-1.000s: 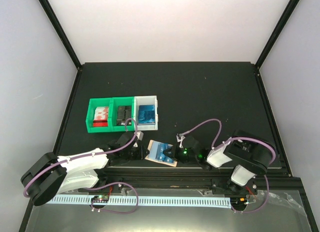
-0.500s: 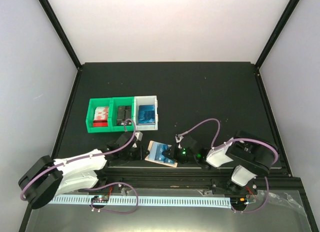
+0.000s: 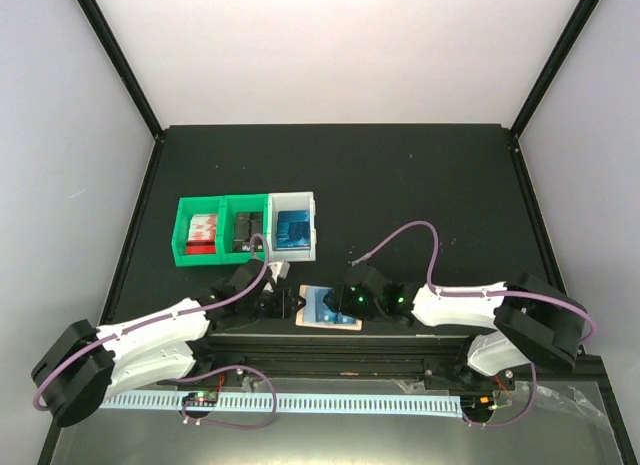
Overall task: Put the credit cards into the card holder
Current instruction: Insert the credit card into the card holder.
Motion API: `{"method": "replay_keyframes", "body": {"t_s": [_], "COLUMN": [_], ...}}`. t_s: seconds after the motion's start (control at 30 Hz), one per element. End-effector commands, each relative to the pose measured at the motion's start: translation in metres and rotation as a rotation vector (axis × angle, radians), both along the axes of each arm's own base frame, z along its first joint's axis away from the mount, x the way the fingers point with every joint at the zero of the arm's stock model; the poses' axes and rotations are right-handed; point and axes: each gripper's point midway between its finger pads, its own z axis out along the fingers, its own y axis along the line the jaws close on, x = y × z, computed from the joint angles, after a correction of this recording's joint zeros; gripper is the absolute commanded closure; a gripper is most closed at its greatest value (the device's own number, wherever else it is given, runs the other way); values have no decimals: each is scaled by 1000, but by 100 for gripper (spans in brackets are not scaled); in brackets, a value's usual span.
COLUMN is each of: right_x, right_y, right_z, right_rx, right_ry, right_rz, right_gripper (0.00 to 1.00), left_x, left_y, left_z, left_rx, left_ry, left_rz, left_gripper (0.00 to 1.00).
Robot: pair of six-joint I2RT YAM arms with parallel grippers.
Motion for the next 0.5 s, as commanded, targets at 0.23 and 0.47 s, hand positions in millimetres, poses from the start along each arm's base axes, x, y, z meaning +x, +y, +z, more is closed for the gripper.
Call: {"method": "replay_keyframes", "body": {"t_s": [0.23,0.47], "right_x": [-9,-12], "right_y": [-4,9], "right_z": [-12,-14], "right_rx": [-191,-169], "right_ry": [-38,-23], "right_rz": [50,90], "right_gripper": [46,49], "left_x": [-9,-13], "left_y": [-20,-16], "left_z": [6,-7], "left_rx": [-95,-74], "left_ry": [46,76], "left_rz": [-66,-59], "left_gripper": [60,66]}}
